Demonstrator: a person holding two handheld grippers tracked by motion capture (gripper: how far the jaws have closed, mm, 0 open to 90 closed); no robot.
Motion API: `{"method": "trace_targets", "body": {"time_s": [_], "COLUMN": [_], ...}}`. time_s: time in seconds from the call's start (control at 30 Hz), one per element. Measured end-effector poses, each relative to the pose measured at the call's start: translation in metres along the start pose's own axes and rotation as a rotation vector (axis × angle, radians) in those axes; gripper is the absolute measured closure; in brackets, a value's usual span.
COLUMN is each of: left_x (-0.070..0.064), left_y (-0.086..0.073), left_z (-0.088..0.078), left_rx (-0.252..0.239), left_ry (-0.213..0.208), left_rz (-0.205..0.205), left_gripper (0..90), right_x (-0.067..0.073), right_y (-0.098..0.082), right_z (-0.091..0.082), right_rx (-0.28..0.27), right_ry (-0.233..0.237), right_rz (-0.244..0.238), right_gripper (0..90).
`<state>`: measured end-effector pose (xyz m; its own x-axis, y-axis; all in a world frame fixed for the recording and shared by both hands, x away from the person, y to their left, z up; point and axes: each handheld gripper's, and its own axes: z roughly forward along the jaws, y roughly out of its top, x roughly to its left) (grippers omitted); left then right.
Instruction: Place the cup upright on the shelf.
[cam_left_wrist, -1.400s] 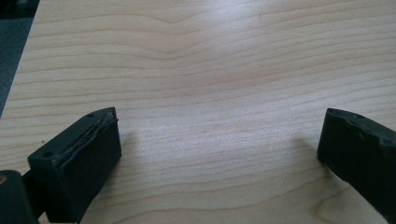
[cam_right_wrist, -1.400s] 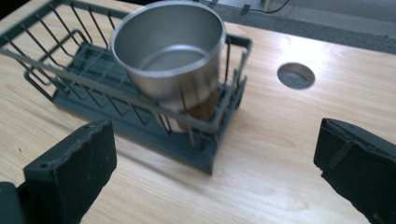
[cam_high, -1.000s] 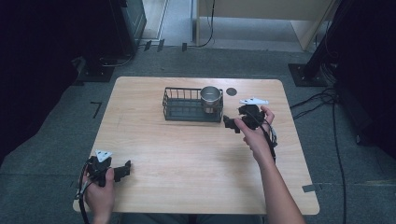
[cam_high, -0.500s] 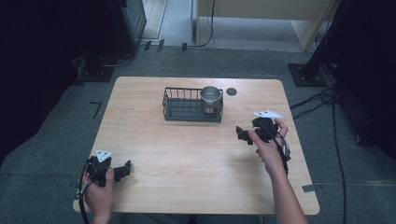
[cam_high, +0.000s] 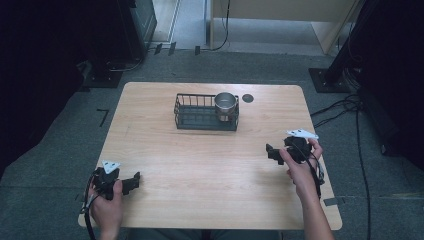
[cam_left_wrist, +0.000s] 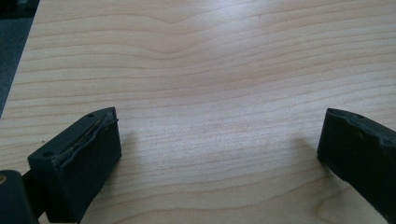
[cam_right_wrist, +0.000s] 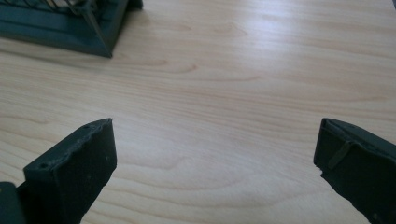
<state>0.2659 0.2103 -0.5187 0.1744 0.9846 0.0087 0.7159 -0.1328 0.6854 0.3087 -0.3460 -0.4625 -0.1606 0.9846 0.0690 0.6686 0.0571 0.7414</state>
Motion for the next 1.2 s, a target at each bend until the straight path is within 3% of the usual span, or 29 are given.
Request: {"method": "trace_targets", "body": {"time_s": [0.73, 1.2], "left_x": [0.000, 0.000], "left_y": [0.000, 0.000], "left_z": [0.000, 0.000], "left_rx": [0.000, 0.000], "left_ry": [0.000, 0.000], "left_rz": [0.000, 0.000], "left_gripper": [0.0, 0.0], "right_x": [-0.041, -0.054], "right_y": [-0.057, -0.084], "right_z": [-0.013, -0.018], "right_rx": [0.034, 0.070], "right_ry": [-0.109, -0.156], "right_rz": [0.065, 0.072], "right_gripper": [4.6, 3.5]}}
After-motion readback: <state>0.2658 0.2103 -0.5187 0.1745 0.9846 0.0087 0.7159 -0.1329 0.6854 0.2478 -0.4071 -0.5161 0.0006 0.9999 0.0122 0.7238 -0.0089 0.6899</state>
